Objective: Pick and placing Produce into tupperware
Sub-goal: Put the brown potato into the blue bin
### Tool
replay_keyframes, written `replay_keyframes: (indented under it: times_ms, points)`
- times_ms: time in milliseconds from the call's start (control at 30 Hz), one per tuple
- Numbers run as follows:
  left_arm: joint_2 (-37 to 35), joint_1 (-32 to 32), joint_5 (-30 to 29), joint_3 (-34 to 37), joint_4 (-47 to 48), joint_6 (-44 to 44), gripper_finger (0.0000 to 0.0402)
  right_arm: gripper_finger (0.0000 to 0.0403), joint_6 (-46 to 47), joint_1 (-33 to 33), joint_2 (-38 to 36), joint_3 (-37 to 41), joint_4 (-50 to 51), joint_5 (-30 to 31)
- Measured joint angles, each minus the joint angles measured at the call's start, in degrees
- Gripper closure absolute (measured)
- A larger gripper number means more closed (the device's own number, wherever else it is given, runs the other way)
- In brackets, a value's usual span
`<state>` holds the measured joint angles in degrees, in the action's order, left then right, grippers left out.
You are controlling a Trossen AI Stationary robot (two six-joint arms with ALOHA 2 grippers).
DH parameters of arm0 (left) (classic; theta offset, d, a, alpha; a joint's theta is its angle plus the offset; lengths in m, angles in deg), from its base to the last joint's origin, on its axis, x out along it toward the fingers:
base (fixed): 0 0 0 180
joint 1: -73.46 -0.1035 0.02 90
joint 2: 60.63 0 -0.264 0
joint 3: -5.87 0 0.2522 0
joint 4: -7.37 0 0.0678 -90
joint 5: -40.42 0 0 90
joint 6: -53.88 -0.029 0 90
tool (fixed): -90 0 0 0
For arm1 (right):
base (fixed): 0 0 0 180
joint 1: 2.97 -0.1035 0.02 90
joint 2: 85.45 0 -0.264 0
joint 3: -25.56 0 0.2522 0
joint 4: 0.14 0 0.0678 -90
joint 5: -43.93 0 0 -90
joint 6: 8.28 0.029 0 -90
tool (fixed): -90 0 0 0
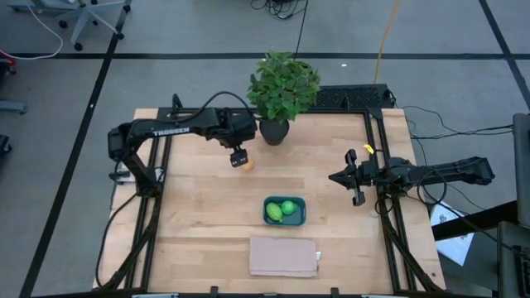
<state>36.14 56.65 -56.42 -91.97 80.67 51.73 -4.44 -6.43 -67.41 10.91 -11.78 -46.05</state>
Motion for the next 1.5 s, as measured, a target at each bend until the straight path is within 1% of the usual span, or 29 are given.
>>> replay_keyframes:
  times_ms: [67,267,400,567,733,833,900,1067,1300,1500]
  points:
    - [0.0,0.9,-1.4,0.0,0.0,-2.4,0.0089,0.0403,0.0,0.0,0.0,0.0,0.0,0.0]
    - [0.1,2.1,-2.5,0.0,-0.2,-2.0,0.0089,0.0403,0.0,0.0,0.0,0.0,0.0,0.0]
    - [-0.5,2.6,-3.1,0.0,-2.5,-1.9,0.0089,0.0403,0.0,0.0,0.0,0.0,0.0,0.0]
    - [-2.2,3.0,-2.1,0.0,-3.5,-3.3,0.0089,0.0403,0.0,0.0,0.0,0.0,0.0,0.0]
    - [-2.1,4.4,-1.5,0.0,-2.4,-9.8,0.0089,0.0403,0.0,0.0,0.0,0.0,0.0,0.0]
    - [-1.5,5.3,0.5,0.0,-2.9,-11.5,0.0089,0.0403,0.0,0.0,0.0,0.0,0.0,0.0]
    - [-1.5,5.5,1.3,0.0,-3.0,-11.4,0.0089,0.0403,0.0,0.0,0.0,0.0,0.0,0.0]
    - [-1.5,5.7,1.3,0.0,-3.2,-9.8,0.0089,0.0403,0.0,0.0,0.0,0.0,0.0,0.0]
    - [-1.6,5.7,1.3,0.0,-3.3,-10.8,0.0089,0.0403,0.3,0.0,0.0,0.0,0.0,0.0]
    - [-1.6,5.7,2.3,0.3,-3.3,-7.1,0.0089,0.0403,1.1,0.0,0.0,0.0,0.1,0.0]
